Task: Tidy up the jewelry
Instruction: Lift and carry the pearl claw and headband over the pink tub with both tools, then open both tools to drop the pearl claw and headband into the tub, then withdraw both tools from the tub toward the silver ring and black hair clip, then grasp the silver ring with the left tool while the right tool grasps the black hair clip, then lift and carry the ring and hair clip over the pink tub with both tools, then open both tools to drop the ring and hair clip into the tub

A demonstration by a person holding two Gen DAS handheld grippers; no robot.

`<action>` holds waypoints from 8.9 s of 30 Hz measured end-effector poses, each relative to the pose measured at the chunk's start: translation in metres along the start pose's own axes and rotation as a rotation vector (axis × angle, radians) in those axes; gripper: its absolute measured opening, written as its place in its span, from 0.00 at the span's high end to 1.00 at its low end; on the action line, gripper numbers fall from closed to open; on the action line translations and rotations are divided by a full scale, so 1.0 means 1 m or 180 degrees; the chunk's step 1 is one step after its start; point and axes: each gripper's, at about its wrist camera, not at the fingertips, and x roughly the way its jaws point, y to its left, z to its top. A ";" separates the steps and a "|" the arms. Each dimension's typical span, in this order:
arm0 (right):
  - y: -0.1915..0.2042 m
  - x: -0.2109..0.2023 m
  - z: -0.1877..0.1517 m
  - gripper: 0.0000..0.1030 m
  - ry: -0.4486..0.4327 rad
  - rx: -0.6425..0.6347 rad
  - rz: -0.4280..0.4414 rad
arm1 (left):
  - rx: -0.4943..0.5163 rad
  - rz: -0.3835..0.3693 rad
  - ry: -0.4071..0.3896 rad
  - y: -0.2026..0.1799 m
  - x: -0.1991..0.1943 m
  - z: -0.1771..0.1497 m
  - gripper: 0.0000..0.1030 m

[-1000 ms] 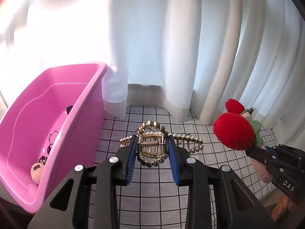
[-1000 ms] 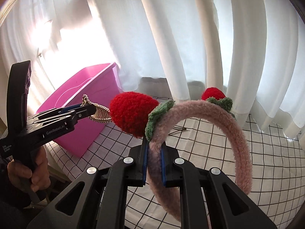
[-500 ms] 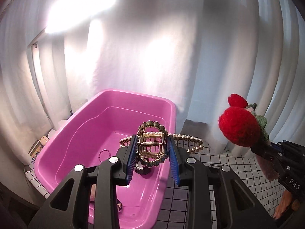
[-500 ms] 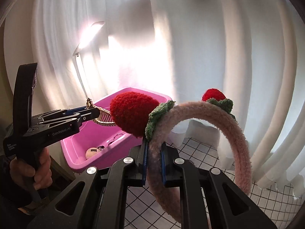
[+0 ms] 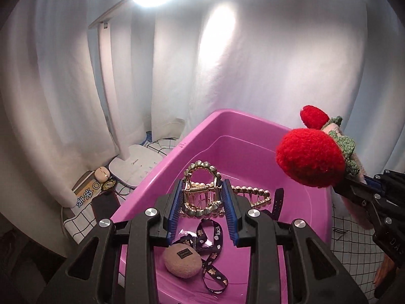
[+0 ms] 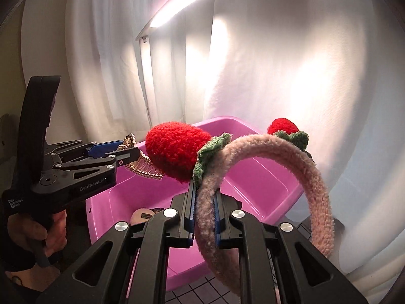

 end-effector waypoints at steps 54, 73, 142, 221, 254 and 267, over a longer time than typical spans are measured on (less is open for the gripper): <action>0.006 0.026 -0.006 0.44 0.0355 0.0157 -0.0403 | -0.0208 0.0152 0.0245 0.002 -0.003 -0.018 0.18; -0.078 -0.109 -0.150 0.41 0.0354 0.1234 -0.0944 | 0.0259 -0.0660 -0.0084 -0.119 -0.071 -0.047 0.06; -0.264 0.039 -0.270 0.32 0.0962 0.1816 -0.1504 | 0.0899 -0.0528 0.1123 -0.296 0.195 -0.145 0.05; -0.145 -0.151 -0.174 0.99 -0.0145 0.1435 -0.1334 | 0.0757 -0.1360 -0.0187 -0.246 -0.046 -0.061 0.32; -0.010 0.032 0.005 0.99 0.0047 0.0312 -0.0183 | -0.0087 0.0017 -0.0049 -0.022 -0.004 -0.014 0.32; -0.005 0.074 0.006 0.44 0.0353 0.0369 -0.0419 | -0.0287 0.0241 0.0280 0.004 0.017 -0.020 0.15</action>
